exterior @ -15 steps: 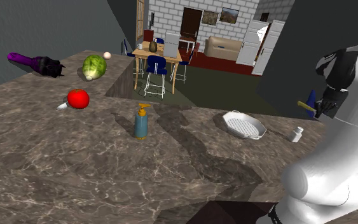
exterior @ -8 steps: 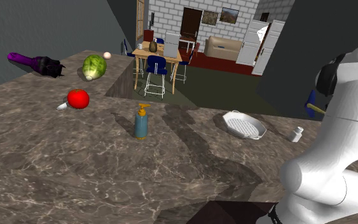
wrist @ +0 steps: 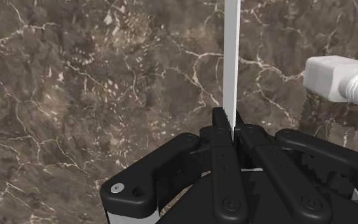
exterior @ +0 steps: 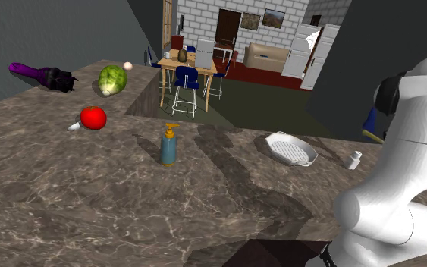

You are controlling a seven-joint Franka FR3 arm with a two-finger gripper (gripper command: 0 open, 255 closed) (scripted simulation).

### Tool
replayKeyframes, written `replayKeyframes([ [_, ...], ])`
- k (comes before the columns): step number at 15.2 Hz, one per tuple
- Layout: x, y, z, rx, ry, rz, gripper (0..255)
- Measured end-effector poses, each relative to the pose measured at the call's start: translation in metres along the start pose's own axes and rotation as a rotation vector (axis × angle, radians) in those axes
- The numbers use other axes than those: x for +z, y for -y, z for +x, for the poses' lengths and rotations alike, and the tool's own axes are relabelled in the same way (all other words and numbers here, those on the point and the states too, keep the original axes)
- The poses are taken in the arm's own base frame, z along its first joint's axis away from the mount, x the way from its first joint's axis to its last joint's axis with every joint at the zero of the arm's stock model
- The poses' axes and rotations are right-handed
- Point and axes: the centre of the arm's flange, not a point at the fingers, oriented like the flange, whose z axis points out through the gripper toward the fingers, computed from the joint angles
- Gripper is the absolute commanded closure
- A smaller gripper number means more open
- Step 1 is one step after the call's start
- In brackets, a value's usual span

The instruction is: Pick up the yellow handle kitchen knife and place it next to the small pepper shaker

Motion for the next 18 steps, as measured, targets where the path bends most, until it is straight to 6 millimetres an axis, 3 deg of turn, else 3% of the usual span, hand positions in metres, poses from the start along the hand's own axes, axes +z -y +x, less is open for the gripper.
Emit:
replayKeyframes([
  [18,0.095,-0.001,0.004,0.0,0.0,0.0,255],
])
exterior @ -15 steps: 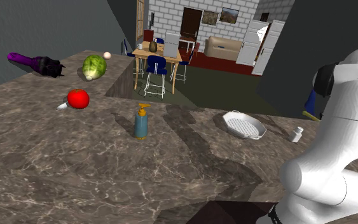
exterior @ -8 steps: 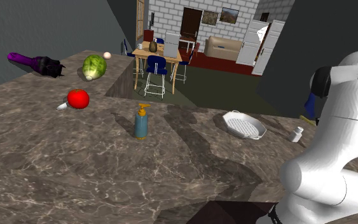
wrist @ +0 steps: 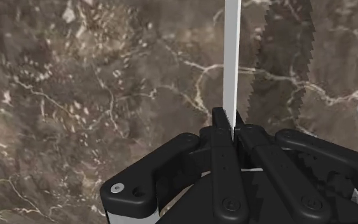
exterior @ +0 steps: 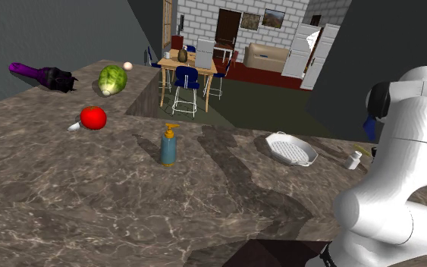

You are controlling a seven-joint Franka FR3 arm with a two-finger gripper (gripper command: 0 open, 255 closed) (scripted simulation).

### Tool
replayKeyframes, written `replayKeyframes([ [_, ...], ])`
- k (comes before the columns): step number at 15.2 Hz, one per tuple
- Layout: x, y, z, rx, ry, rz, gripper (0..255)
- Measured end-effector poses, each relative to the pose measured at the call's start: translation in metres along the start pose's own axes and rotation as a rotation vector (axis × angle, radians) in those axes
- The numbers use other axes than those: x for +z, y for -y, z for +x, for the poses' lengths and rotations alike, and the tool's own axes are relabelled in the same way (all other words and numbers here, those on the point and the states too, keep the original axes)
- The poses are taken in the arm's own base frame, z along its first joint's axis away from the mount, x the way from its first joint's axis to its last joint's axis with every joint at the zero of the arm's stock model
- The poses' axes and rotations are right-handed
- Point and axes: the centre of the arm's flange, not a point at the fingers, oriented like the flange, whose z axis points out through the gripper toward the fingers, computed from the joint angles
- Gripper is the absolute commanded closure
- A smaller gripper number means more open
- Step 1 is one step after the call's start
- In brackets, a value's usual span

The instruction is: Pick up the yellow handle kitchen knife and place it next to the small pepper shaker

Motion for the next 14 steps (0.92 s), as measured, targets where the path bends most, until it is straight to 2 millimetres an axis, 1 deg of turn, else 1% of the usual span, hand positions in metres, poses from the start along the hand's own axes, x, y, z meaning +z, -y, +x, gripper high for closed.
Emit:
replayKeyframes([
  [3,0.0088,0.0002,-0.0015,0.0,0.0,0.0,255],
  [7,0.0104,0.0005,-0.0011,0.0,0.0,0.0,255],
  [8,0.0105,0.0005,-0.0011,0.0,0.0,0.0,0],
  [14,0.0105,0.0005,-0.0011,0.0,0.0,0.0,0],
])
